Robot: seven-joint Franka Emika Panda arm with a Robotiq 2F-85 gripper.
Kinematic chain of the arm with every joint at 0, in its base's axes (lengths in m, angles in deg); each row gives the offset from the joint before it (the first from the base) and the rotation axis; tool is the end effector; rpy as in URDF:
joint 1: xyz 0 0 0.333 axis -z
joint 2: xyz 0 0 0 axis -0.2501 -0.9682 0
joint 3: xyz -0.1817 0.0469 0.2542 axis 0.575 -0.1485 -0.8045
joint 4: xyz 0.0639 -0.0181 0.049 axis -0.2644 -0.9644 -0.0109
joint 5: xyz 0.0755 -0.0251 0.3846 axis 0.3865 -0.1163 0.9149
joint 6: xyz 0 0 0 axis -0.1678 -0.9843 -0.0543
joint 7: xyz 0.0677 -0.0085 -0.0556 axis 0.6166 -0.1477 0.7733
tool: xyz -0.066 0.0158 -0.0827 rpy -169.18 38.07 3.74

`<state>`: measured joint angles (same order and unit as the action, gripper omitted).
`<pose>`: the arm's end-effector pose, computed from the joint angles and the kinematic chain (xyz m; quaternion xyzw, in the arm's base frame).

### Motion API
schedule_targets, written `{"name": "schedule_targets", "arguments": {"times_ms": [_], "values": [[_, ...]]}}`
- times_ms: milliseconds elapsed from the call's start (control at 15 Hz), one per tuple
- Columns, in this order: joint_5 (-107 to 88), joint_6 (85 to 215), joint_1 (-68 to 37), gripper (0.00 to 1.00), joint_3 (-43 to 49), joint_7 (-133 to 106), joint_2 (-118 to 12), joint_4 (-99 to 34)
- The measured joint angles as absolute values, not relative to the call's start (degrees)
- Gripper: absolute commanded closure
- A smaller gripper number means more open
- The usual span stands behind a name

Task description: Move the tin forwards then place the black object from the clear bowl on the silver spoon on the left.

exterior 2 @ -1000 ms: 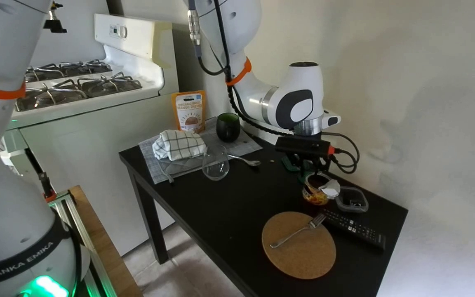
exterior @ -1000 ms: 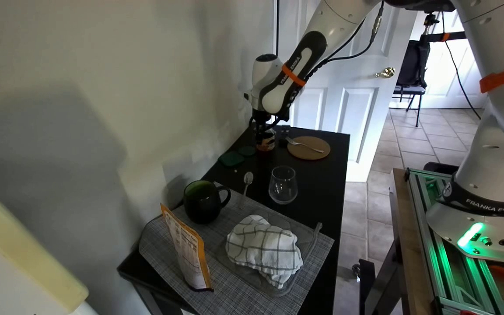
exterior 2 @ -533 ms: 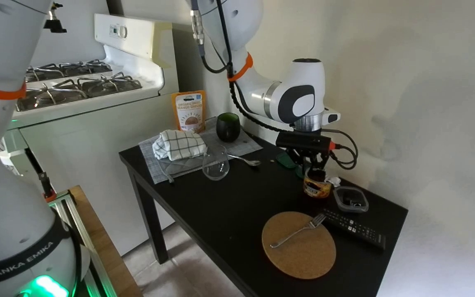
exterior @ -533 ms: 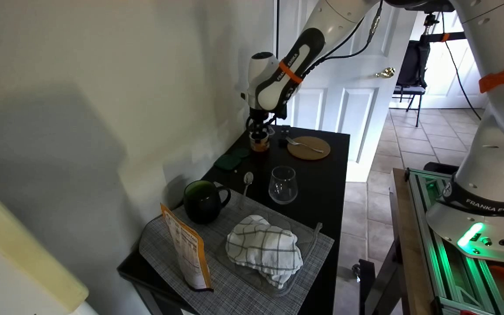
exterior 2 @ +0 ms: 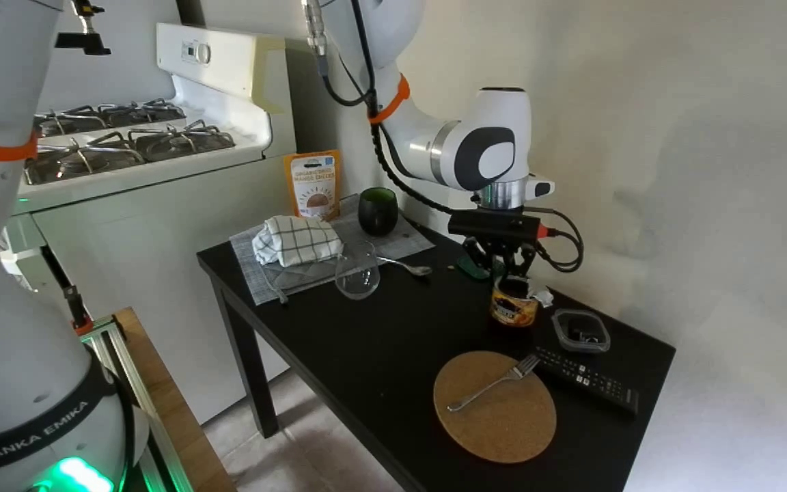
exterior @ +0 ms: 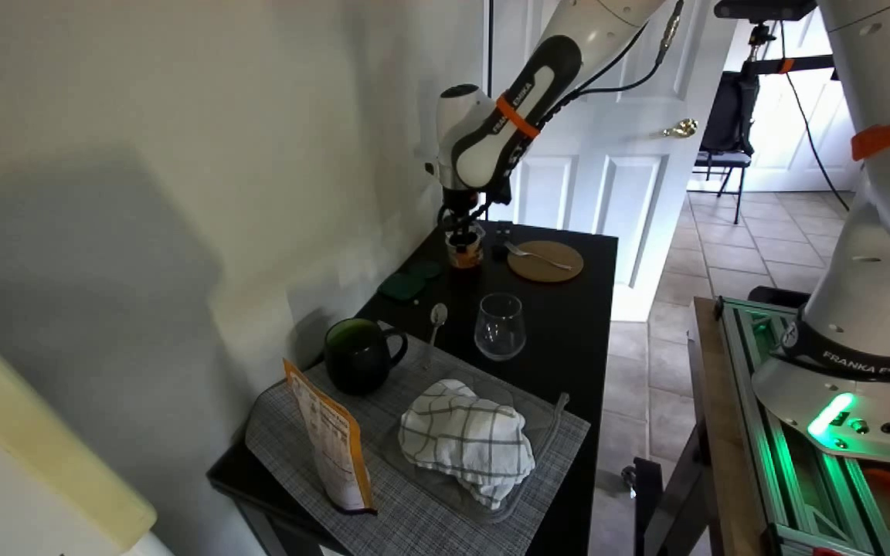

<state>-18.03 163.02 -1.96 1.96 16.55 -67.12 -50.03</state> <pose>0.6154 -0.1661 0.2201 0.9810 0.1705 0.0263 0.0882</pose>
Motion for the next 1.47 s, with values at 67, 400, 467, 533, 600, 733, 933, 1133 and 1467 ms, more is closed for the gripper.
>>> {"name": "schedule_targets", "arguments": {"times_ms": [67, 400, 467, 533, 600, 733, 933, 1133, 1467], "values": [[-18.32, 163.45, -2.39, 0.96, 2.04, 16.53, -65.79, -51.55], [-19.14, 168.80, -4.60, 0.96, 2.34, 14.89, -57.57, -62.54], [-19.14, 170.47, -4.82, 0.96, 2.48, 14.03, -55.44, -65.64], [-19.14, 172.10, -4.94, 0.96, 2.74, 12.82, -53.47, -68.60], [-19.13, 173.98, -5.05, 0.96, 3.20, 11.30, -51.33, -71.82], [-19.14, 178.22, -5.14, 0.96, 4.22, 8.07, -47.00, -78.57], [-19.83, 183.62, -5.85, 0.96, 5.51, 4.90, -40.58, -88.09], [-19.86, 184.89, -7.04, 0.96, 4.59, 5.73, -34.94, -95.16], [-15.14, 181.44, -10.56, 0.96, 3.86, 9.11, -31.81, -97.59]]}}
